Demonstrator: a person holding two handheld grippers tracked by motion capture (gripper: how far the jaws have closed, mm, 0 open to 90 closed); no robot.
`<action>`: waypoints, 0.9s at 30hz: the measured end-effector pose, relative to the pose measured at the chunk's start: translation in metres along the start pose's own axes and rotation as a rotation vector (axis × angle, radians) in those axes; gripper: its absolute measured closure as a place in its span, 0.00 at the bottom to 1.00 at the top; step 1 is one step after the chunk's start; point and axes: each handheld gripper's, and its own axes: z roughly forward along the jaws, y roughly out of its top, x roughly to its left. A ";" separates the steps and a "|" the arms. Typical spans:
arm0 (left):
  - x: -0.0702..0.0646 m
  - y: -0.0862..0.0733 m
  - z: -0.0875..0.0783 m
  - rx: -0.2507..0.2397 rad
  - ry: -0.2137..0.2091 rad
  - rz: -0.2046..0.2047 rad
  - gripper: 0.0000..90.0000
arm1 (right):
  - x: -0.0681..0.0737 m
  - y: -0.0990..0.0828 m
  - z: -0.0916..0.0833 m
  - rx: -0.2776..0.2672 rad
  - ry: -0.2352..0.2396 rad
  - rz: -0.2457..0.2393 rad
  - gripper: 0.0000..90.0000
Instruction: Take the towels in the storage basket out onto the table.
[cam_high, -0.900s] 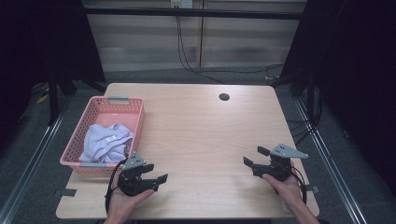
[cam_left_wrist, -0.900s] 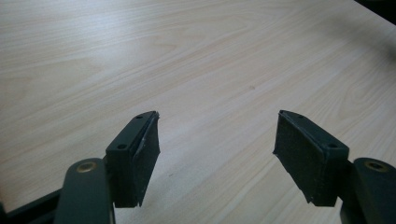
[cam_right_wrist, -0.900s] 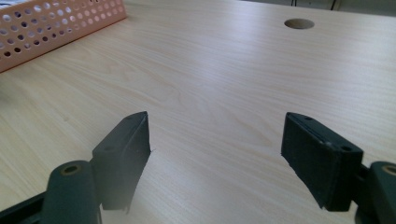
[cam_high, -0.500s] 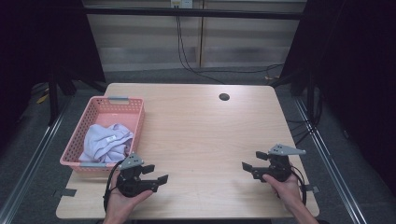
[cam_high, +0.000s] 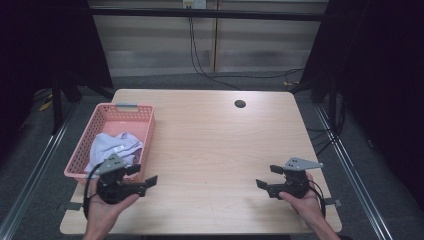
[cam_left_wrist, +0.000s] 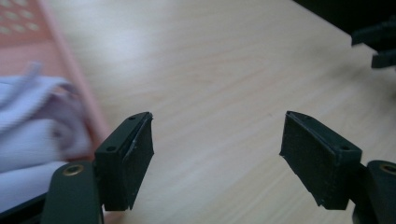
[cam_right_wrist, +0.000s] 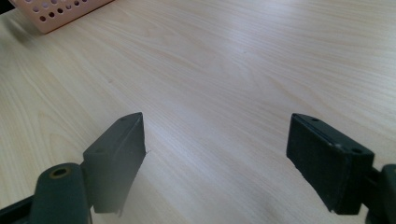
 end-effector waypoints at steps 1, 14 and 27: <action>0.007 0.002 -0.004 0.000 0.013 -0.014 0.29 | 0.000 0.000 0.000 0.003 -0.001 -0.001 0.22; 0.076 0.030 -0.025 0.111 0.152 -0.058 0.19 | -0.001 -0.002 0.002 0.031 0.028 -0.005 0.22; 0.114 0.040 -0.022 0.186 0.213 -0.026 0.20 | -0.001 -0.002 0.005 0.033 0.028 0.008 0.19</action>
